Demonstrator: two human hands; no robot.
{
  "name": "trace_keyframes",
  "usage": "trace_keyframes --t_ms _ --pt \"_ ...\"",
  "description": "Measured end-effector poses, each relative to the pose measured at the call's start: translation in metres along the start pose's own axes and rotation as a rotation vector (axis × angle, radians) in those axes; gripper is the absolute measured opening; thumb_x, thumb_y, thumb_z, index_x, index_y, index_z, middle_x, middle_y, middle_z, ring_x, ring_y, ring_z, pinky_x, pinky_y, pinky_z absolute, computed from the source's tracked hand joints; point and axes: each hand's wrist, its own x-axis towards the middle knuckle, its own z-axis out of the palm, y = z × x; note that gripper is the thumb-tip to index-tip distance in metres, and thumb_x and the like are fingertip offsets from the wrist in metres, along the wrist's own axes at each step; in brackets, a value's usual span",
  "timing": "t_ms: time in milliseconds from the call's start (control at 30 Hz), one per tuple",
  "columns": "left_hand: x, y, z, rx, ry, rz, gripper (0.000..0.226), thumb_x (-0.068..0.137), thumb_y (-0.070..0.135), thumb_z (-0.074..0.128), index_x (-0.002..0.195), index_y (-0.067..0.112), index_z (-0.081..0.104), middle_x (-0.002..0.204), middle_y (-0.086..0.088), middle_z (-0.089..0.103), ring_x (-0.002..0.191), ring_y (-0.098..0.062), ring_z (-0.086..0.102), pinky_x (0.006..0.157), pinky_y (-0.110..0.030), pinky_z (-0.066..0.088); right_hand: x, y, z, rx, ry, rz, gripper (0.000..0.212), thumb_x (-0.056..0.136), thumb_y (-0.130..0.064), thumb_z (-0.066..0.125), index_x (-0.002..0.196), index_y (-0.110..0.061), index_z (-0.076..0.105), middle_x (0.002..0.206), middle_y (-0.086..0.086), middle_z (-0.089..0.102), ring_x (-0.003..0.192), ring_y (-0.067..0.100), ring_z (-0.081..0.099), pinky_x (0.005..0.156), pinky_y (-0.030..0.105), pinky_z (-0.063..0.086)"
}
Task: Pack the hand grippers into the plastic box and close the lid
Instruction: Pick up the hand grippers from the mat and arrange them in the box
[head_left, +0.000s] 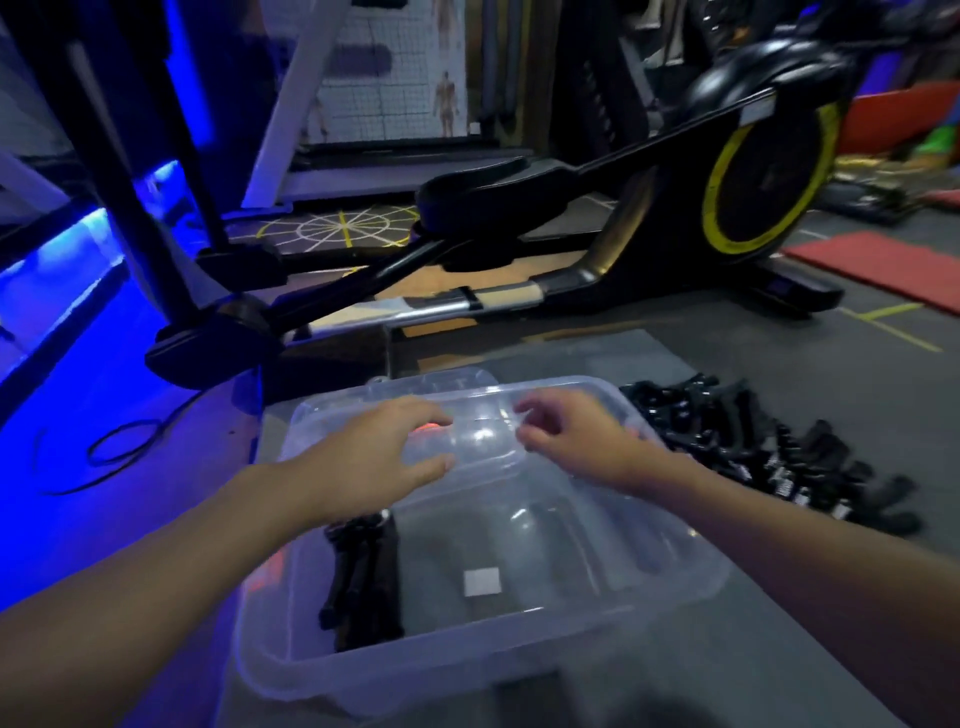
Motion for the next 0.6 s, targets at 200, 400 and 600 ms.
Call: trace_keyframes --t_ms 200,400,600 --pt "0.051 0.097 0.048 -0.036 -0.006 0.155 0.048 0.089 0.053 0.046 0.124 0.022 0.057 0.129 0.008 0.057 0.122 -0.011 0.05 0.107 -0.033 0.038 -0.048 0.046 -0.098 -0.086 0.414 0.111 0.011 0.085 -0.01 0.06 0.086 -0.012 0.071 0.072 -0.001 0.068 0.068 0.014 0.06 0.066 0.026 0.045" --pt "0.099 0.17 0.112 0.123 -0.14 0.2 0.064 0.09 0.057 0.03 0.139 0.019 0.046 0.151 -0.001 0.036 0.144 -0.02 0.026 0.116 -0.039 0.025 -0.108 0.146 -0.12 -0.144 0.343 0.467 0.012 0.085 -0.016 0.059 0.075 -0.021 0.066 0.073 0.003 0.067 0.068 0.018 0.059 0.056 0.025 0.041" --pt "0.105 0.164 0.146 0.296 -0.209 0.168 0.065 0.099 0.055 0.022 0.155 0.023 0.017 0.165 0.001 -0.006 0.15 -0.012 -0.013 0.123 -0.042 0.0 -0.112 0.21 -0.076 0.02 0.261 0.584 0.017 0.082 -0.026 0.074 0.087 -0.015 0.063 0.075 -0.001 0.063 0.064 0.012 0.057 0.058 0.023 0.046"
